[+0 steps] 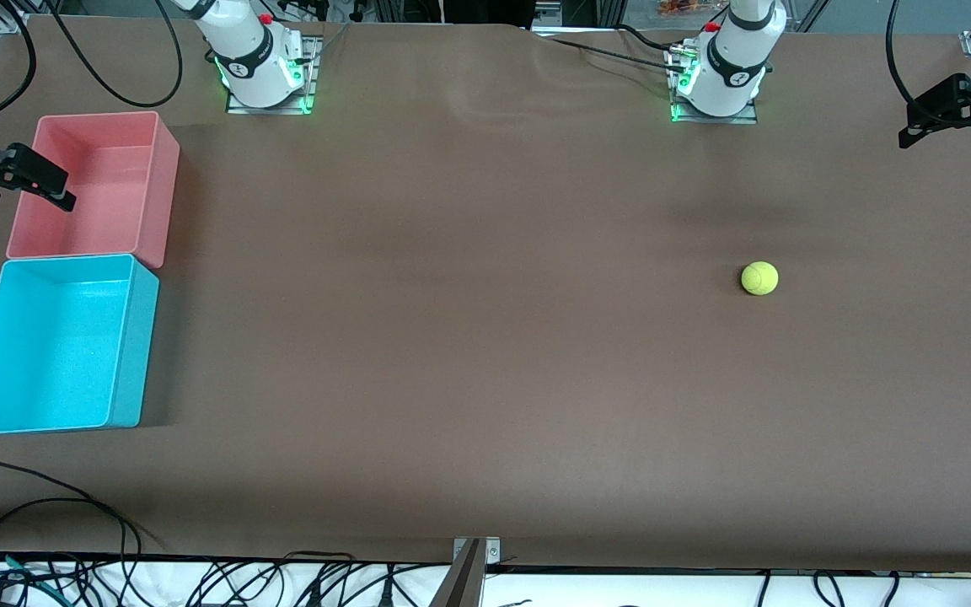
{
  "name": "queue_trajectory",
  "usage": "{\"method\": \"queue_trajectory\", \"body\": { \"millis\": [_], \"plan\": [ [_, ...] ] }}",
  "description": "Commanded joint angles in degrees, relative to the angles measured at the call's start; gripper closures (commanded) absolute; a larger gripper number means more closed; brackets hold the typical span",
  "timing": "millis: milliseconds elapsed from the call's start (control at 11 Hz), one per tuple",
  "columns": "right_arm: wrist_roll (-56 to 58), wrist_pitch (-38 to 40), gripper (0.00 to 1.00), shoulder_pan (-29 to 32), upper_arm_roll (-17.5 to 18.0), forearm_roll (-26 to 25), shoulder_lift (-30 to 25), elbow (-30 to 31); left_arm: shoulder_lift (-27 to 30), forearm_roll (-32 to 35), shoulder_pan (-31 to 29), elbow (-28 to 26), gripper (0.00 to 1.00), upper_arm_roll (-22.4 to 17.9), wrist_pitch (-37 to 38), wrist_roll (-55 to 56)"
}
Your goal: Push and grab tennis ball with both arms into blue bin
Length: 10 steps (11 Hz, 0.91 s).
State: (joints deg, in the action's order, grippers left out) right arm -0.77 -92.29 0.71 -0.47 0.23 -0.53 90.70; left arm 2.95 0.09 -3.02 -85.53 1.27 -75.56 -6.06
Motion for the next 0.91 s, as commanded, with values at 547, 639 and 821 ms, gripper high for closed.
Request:
{"method": "queue_trajectory", "body": {
  "millis": [547,639,821],
  "plan": [
    [1.12,1.24,0.00,0.34,0.12,1.09,0.53,-1.58,-0.93,0.61,-0.24,2.12,0.00,0.14,1.38,0.17],
    [1.12,1.24,0.00,0.34,0.12,1.09,0.53,-1.58,-0.93,0.52,-0.24,2.12,0.00,0.14,1.38,0.17],
    [1.12,1.76,0.00,0.34,0.12,1.09,0.53,-1.58,-0.93,0.52,-0.06,2.12,0.00,0.31,1.38,0.17]
  ]
}}
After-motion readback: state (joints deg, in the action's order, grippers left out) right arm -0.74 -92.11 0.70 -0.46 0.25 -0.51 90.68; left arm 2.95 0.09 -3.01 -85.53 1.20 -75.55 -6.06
